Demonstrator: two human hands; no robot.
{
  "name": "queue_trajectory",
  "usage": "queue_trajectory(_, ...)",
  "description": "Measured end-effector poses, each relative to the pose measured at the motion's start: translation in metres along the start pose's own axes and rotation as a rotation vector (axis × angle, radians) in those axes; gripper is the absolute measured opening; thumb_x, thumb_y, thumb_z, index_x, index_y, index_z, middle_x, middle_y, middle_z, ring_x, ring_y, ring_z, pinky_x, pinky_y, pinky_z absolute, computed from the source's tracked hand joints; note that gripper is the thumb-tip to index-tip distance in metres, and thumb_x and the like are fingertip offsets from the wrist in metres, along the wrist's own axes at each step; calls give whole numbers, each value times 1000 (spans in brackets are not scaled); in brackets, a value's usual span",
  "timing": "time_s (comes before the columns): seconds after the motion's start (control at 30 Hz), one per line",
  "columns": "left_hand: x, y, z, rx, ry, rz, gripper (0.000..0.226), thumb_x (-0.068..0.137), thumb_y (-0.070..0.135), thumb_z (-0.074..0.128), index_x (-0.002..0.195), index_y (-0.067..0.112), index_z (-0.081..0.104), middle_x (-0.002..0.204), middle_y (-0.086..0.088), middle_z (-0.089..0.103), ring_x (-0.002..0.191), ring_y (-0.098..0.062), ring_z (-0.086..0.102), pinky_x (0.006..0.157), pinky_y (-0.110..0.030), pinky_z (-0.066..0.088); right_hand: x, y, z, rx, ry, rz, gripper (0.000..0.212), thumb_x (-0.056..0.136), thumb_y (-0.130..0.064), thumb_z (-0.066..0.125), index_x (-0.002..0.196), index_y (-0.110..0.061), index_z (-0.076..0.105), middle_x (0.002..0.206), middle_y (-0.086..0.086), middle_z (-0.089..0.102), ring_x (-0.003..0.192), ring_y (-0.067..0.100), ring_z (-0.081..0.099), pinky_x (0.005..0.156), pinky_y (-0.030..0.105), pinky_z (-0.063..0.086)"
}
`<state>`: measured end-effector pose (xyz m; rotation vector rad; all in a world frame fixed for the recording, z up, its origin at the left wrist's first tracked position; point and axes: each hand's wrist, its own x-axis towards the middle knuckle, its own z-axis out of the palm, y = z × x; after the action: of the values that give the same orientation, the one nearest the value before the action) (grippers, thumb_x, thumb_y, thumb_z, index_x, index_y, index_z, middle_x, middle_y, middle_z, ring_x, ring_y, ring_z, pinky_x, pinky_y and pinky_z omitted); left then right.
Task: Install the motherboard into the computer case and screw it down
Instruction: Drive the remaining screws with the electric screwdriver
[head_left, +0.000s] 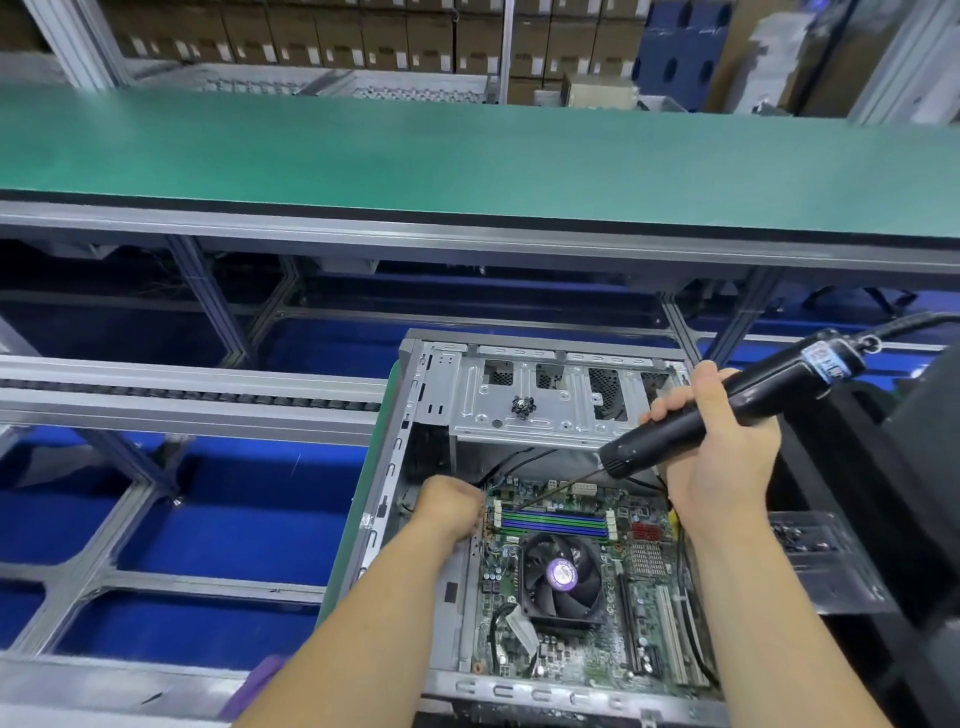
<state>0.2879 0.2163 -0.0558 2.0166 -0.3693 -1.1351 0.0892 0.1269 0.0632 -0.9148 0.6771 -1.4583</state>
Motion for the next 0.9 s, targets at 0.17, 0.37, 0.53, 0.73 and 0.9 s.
queue_trajectory(0.17,-1,-2,3,60,-41,85,12,95,5,61,87,6,70,102,-18,69,99,-29,66,83,-38,54,2,-3,2,21,-19,14,21,90,-23,73,90,-18,52,67,5,54,62,24,54,66,41,53)
queue_trajectory(0.37,1,-4,3,81,-65,116,14,93,7,64,81,9,70,69,-7,65,55,-12,56,53,-24,50,4,-2,6,13,-30,12,17,93,-21,72,90,-21,55,67,5,56,60,23,56,65,39,53)
queue_trajectory(0.53,-2,-2,3,79,-75,99,8,85,1,72,81,8,72,81,-10,72,64,-17,62,67,-31,60,5,1,8,5,-34,22,17,91,-22,74,92,-22,57,69,4,57,61,22,57,68,41,54)
queue_trajectory(0.73,-5,-1,4,176,-83,204,20,81,-5,72,75,13,69,83,-12,70,72,-21,63,75,-33,58,6,5,11,0,-25,7,17,91,-21,73,92,-21,56,68,3,58,60,21,57,69,42,53)
queue_trajectory(0.9,-8,1,5,228,-68,256,17,83,2,74,78,18,70,76,-3,68,67,-12,60,59,-19,46,6,7,13,1,-38,15,17,92,-20,73,91,-20,56,69,3,56,60,21,57,67,40,55)
